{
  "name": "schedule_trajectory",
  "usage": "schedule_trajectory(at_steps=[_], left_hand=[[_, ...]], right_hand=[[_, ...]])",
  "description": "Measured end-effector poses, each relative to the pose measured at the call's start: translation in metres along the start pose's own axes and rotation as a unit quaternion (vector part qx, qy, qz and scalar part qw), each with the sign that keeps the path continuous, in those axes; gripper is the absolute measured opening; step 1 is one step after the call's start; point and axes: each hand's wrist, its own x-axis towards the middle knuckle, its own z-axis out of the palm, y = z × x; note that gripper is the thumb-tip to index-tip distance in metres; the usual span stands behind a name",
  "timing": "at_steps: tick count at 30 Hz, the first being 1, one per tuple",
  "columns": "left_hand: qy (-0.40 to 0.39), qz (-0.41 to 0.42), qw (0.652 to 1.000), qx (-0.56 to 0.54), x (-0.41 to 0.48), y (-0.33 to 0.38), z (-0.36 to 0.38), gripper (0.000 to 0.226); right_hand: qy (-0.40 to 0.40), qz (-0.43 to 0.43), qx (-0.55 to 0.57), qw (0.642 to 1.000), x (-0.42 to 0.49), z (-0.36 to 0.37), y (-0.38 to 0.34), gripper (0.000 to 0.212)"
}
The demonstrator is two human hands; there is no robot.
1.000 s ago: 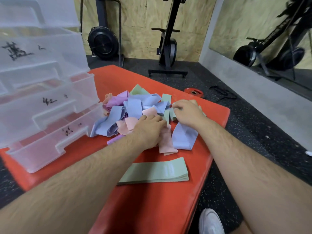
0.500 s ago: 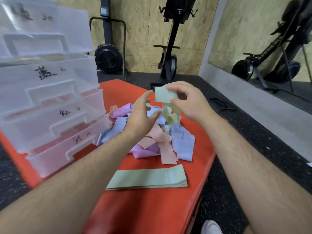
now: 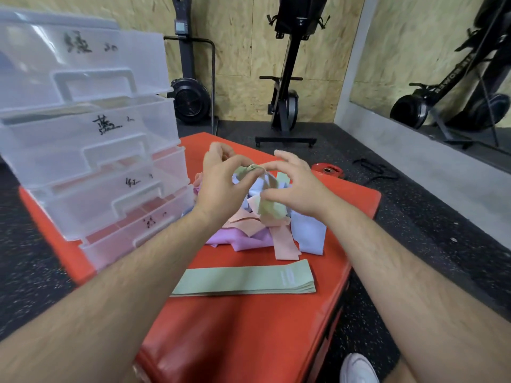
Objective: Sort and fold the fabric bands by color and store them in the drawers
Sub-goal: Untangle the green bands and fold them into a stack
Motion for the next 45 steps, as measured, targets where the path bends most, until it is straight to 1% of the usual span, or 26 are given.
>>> schedule_trajectory(at_steps=[2, 4, 6, 8, 11, 14, 15, 17, 18, 20, 23, 27, 29, 32, 34, 37, 39, 41, 43, 45], left_hand=[[-0.010, -0.018, 1.000, 0.019, 0.000, 0.001, -0.006, 0.018], [-0.042, -0.052, 0.998, 0.014, -0.002, 0.000, -0.012, 0.023], [-0.063, -0.087, 0.994, -0.002, -0.005, -0.001, -0.018, 0.031], [-0.069, -0.108, 0.991, -0.024, -0.007, -0.002, -0.025, 0.034], [-0.090, -0.119, 0.987, -0.053, -0.008, -0.005, -0.035, 0.026], [-0.086, -0.133, 0.985, -0.067, -0.010, -0.008, -0.043, 0.023], [-0.078, -0.144, 0.984, -0.072, -0.010, -0.008, -0.045, 0.026], [-0.060, -0.165, 0.981, -0.078, -0.011, -0.008, -0.049, 0.033], [-0.054, -0.170, 0.980, -0.083, -0.011, -0.007, -0.052, 0.034], [-0.053, -0.177, 0.978, -0.095, -0.012, -0.008, -0.056, 0.036], [-0.048, -0.173, 0.978, -0.104, -0.014, -0.006, -0.064, 0.036], [-0.028, -0.182, 0.974, -0.135, -0.012, 0.000, -0.074, 0.042], [-0.040, -0.199, 0.966, -0.158, -0.011, 0.004, -0.079, 0.040], [-0.060, -0.219, 0.954, -0.194, -0.014, 0.011, -0.087, 0.032], [-0.070, -0.234, 0.949, -0.200, -0.018, 0.013, -0.094, 0.029], [-0.109, -0.260, 0.940, -0.193, -0.026, 0.006, -0.108, 0.023], [-0.155, -0.275, 0.934, -0.169, -0.034, -0.001, -0.117, 0.021], [-0.198, -0.293, 0.925, -0.139, -0.044, -0.011, -0.121, 0.021], [-0.224, -0.311, 0.918, -0.098, -0.054, -0.021, -0.124, 0.020], [-0.238, -0.314, 0.918, -0.056, -0.063, -0.032, -0.127, 0.021]], right_hand=[[0.020, -0.021, -0.022, 0.999, 0.002, 0.016, 0.000, 0.033], [0.043, -0.020, 0.013, 0.999, 0.005, 0.029, 0.000, 0.017], [0.053, -0.004, 0.048, 0.997, 0.007, 0.036, -0.002, 0.009], [0.052, 0.005, 0.057, 0.997, 0.008, 0.040, -0.004, 0.011], [0.033, 0.005, 0.076, 0.997, 0.010, 0.046, -0.011, 0.013], [-0.010, 0.011, 0.111, 0.994, 0.007, 0.052, -0.018, 0.011], [-0.028, 0.016, 0.114, 0.993, 0.007, 0.053, -0.018, 0.018], [-0.055, 0.015, 0.084, 0.995, 0.006, 0.057, -0.019, 0.030], [-0.060, 0.011, 0.066, 0.996, 0.006, 0.058, -0.020, 0.030], [-0.062, -0.002, 0.045, 0.997, 0.007, 0.060, -0.021, 0.019], [-0.053, -0.008, 0.014, 0.998, 0.008, 0.053, -0.023, 0.024], [-0.037, -0.026, 0.004, 0.999, 0.009, 0.032, -0.038, 0.008], [-0.042, -0.026, 0.004, 0.999, 0.008, 0.020, -0.050, 0.004], [-0.061, -0.035, -0.037, 0.997, 0.004, 0.010, -0.063, 0.010], [-0.084, -0.029, -0.043, 0.995, 0.000, 0.009, -0.069, 0.015], [-0.146, -0.008, -0.058, 0.987, -0.007, 0.010, -0.076, 0.033], [-0.192, -0.002, -0.109, 0.975, -0.008, 0.013, -0.079, 0.035], [-0.244, 0.017, -0.133, 0.961, -0.010, 0.023, -0.079, 0.038], [-0.286, 0.040, -0.137, 0.948, -0.013, 0.040, -0.075, 0.039], [-0.310, 0.055, -0.144, 0.938, -0.016, 0.059, -0.070, 0.040]])
